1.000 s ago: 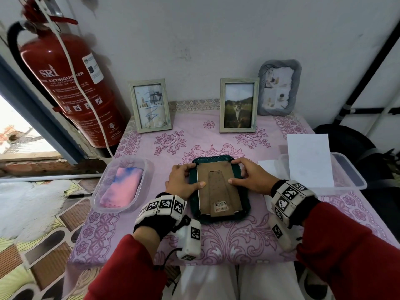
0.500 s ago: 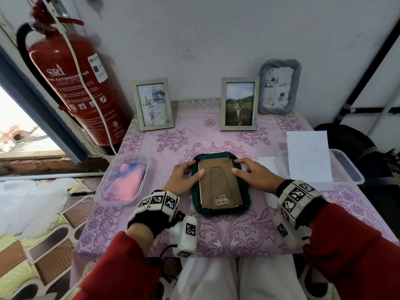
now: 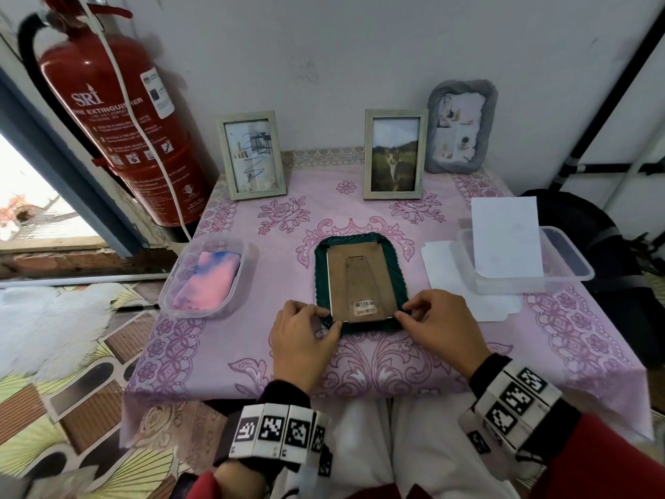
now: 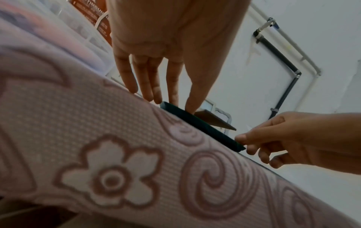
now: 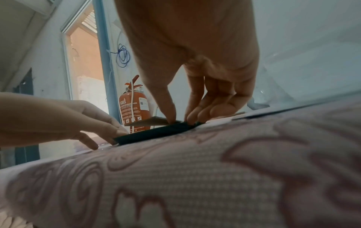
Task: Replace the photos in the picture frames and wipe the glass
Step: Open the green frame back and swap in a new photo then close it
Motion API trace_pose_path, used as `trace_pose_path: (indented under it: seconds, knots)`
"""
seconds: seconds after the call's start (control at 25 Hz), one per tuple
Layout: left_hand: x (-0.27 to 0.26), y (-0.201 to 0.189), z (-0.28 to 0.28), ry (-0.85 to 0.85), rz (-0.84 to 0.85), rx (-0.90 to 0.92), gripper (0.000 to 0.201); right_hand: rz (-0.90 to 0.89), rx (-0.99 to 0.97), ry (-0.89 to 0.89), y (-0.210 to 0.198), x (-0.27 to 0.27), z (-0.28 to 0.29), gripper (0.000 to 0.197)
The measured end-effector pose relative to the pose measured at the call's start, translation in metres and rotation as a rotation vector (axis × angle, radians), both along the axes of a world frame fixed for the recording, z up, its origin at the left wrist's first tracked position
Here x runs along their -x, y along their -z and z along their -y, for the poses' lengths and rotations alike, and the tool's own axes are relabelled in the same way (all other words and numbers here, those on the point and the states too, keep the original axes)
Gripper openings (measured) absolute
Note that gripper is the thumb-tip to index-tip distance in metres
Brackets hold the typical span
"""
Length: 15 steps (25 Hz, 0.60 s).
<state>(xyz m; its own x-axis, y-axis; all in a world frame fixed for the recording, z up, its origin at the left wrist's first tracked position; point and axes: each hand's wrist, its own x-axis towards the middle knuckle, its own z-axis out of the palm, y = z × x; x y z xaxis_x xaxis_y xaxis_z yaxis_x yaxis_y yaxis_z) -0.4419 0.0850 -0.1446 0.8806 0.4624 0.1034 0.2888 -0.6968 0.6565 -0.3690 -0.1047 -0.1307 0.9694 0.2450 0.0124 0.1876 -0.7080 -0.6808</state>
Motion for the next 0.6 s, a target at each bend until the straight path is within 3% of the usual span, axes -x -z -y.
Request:
trace_pose_path:
  seconds: [0.24, 0.6]
  knots:
    - [-0.002, 0.007, 0.002, -0.064, 0.077, 0.182, 0.023, -0.013, -0.052, 0.033, 0.003, -0.002, -0.002, 0.011]
    - [-0.004, 0.013, 0.002, -0.093, 0.137, 0.25, 0.013, 0.033, -0.02, -0.075, 0.003, -0.003, -0.005, 0.004]
